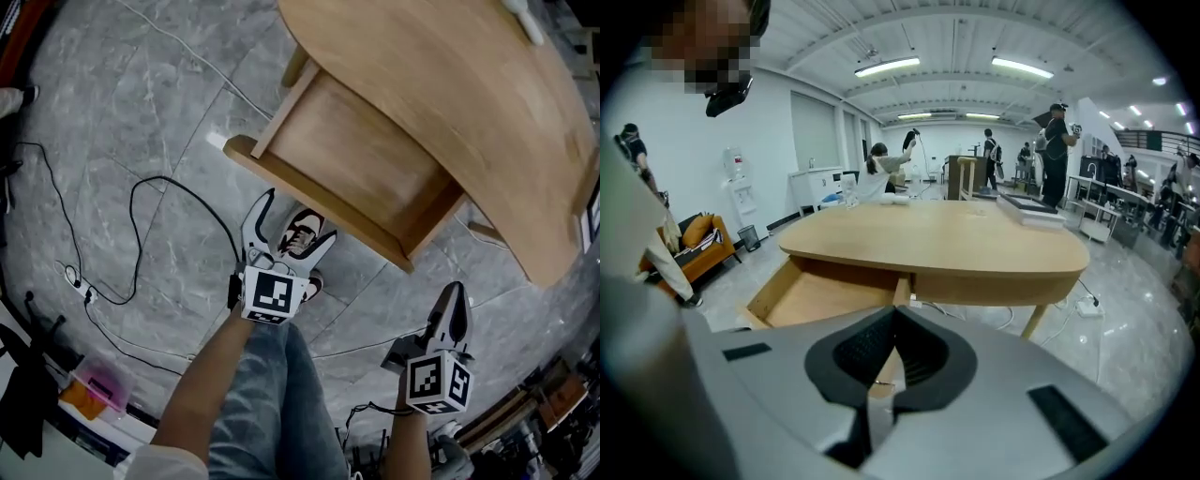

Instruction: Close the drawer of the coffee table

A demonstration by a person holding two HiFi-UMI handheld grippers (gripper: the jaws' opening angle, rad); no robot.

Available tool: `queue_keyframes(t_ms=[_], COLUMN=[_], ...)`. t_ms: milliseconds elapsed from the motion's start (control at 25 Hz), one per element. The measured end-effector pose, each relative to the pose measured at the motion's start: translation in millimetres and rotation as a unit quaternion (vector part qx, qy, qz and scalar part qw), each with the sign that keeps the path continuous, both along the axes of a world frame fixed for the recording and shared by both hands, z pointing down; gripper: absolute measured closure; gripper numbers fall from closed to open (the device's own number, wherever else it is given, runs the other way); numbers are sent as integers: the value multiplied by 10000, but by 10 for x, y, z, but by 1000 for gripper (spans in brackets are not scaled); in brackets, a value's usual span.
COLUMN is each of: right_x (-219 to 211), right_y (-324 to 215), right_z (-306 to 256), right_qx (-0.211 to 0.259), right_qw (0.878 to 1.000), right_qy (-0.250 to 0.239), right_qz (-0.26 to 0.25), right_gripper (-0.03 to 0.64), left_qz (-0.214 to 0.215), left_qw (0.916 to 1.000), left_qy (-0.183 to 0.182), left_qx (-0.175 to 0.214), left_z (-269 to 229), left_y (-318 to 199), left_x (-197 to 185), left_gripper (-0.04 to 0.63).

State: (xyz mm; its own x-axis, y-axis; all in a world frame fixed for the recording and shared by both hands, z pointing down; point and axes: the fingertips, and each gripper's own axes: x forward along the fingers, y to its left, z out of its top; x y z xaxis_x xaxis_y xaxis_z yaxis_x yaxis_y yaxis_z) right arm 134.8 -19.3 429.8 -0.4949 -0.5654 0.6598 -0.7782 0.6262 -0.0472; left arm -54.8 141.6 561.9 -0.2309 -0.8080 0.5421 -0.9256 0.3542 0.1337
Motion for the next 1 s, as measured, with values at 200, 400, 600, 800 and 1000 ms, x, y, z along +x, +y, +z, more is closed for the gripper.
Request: queue_keyframes(t_ms=[200,400,600,800,1000], right_x=[-157,-284,-212,-103,-70], right_y=[-122,-174,-183,-194,-245], right_z=[-19,-19,40,91,111], right_qx=[101,186,138,132,168], right_qw=[9998,9995,9997,9999,9998], right_qy=[20,-55,-26,31,46], right_qz=[-197,-249,-192,-106,1], right_gripper=[615,615,615,615,615], left_qz=[-10,-29,71,33,64], left_qw=[9999,10000,9998,10000,9999], left_qy=[107,-41,-152,2,114], left_qx=[-48,24,145,93,30], left_z=[39,21,-29,-26,-43], left_y=[-73,-128,-143,-138,-137], left_x=[32,-15,-56,-39,-37], left_gripper=[72,69,69,69,69])
